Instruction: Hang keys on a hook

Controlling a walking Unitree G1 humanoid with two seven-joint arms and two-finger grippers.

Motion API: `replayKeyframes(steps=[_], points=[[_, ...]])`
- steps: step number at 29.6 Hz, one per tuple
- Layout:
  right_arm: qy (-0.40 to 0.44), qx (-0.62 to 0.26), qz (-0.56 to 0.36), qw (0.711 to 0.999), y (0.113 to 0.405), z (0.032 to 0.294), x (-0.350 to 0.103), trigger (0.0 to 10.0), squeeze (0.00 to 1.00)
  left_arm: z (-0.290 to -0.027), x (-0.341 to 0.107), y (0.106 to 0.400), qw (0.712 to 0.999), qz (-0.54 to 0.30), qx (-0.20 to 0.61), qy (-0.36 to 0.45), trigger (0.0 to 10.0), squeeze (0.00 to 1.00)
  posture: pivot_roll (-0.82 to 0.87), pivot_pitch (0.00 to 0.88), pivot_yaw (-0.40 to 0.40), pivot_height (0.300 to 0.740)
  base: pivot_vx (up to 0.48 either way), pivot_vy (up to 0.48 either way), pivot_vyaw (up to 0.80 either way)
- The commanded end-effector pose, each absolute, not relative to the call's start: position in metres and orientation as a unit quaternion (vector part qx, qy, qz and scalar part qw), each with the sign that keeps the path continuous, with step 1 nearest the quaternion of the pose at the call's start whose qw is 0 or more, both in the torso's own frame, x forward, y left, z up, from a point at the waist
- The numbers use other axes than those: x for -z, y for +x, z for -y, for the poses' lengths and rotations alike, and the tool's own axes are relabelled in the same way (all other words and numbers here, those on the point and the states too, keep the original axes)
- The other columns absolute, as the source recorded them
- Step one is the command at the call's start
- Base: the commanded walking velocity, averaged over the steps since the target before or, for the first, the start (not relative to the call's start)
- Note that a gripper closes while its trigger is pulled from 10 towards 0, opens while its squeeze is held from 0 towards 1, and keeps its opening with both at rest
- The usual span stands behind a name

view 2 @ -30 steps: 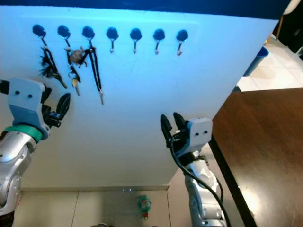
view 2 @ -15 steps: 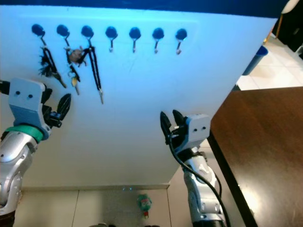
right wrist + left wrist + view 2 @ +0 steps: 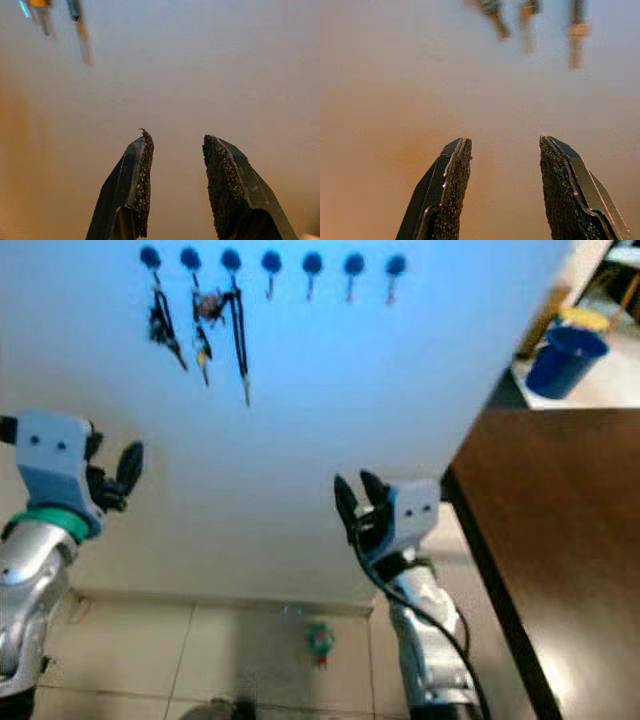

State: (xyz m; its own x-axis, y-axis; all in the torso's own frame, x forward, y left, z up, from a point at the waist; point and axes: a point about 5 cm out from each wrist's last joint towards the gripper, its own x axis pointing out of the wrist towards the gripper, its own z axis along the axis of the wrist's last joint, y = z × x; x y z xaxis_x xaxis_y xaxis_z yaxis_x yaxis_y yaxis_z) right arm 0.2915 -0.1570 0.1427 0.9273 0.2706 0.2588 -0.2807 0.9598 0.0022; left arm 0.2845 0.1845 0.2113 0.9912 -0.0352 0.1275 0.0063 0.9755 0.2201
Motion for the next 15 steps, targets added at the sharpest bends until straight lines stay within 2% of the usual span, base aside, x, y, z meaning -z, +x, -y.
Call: replayKeyframes(steps=[1,15], points=[[0.021,-0.143,0.119,0.982,0.2897,0.1545,-0.1383,10.0,0.00,-0.1874,-0.2090,0.2849,0.992,0.060,0.005,0.114,10.0,0.00,0.05,0.000,0.054,0.740,-0.416,0.000,0.00],[0.020,-0.143,0.122,0.982,0.2886,0.1524,-0.1414,10.0,0.00,-0.1882,-0.2082,0.2842,0.992,0.059,0.005,0.116,10.0,0.00,0.05,0.000,0.058,0.740,-0.422,0.000,0.00]])
